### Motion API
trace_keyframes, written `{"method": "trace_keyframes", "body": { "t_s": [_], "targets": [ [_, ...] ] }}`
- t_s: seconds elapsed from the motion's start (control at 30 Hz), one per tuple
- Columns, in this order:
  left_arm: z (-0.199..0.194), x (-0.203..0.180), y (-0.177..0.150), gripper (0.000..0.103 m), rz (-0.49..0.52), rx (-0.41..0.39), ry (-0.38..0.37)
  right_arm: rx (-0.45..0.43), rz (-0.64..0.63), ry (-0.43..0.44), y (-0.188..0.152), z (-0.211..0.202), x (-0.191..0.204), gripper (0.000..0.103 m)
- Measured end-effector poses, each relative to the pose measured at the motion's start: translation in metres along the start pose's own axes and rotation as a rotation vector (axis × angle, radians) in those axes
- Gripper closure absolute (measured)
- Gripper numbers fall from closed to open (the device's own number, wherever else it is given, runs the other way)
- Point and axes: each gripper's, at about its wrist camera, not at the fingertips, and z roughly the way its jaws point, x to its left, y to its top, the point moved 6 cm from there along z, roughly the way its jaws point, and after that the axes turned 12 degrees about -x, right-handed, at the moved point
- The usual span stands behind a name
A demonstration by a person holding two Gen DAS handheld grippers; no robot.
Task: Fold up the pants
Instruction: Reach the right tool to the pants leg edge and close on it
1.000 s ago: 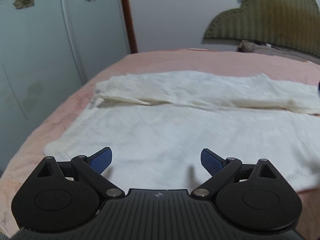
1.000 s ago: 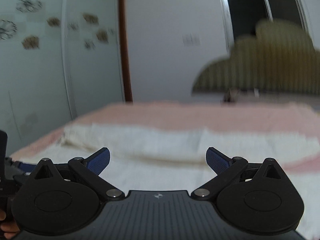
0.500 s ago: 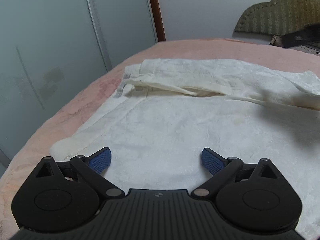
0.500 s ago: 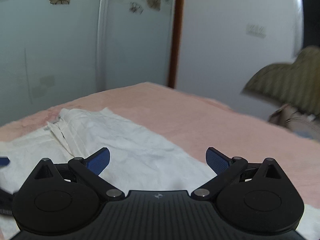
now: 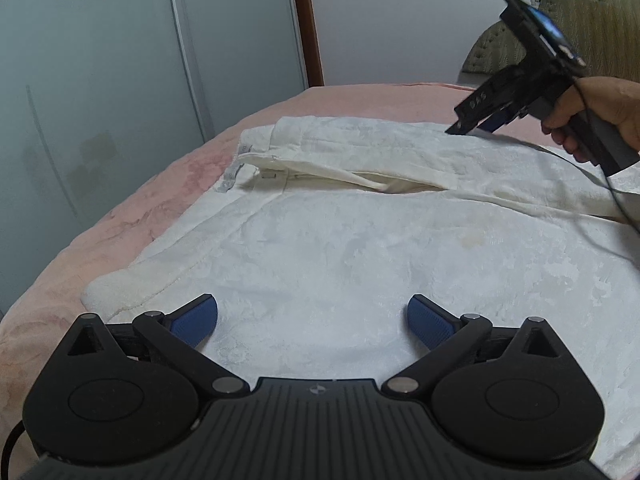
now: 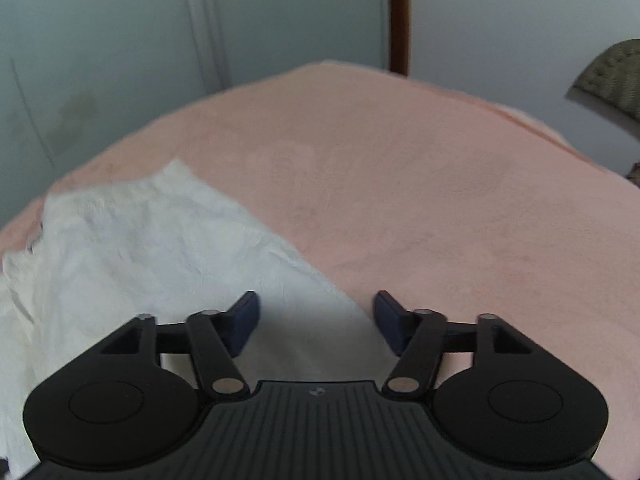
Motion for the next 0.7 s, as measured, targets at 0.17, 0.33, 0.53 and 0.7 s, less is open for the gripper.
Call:
{"method": "trace_keyframes", "body": {
  "t_s": [0.17, 0.33, 0.53, 0.7],
  "targets": [
    [0.0, 0.002, 0.001, 0.0, -0.009, -0.001, -0.006, -0.024, -0.044, 0.071, -0.004, -0.007, 0.002, 0.084],
    [0.008, 0.019, 0.026, 0.007, -0.067, 0.032, -0.09, -0.115, -0.384, -0.046, -0.015, -0.023, 0.047, 0.091],
    [0.059, 0.058, 0.102, 0.005, -0.248, 0.046, -0.137, -0.255, -0.788, -0.119, -0.046, -0.062, 0.115, 0.092],
    [0.117, 0.055, 0.139, 0.008, -0.468, 0.159, -0.286, -0.306, -0.922, -0.102, -0.076, -0.083, 0.138, 0.092]
  ]
}}
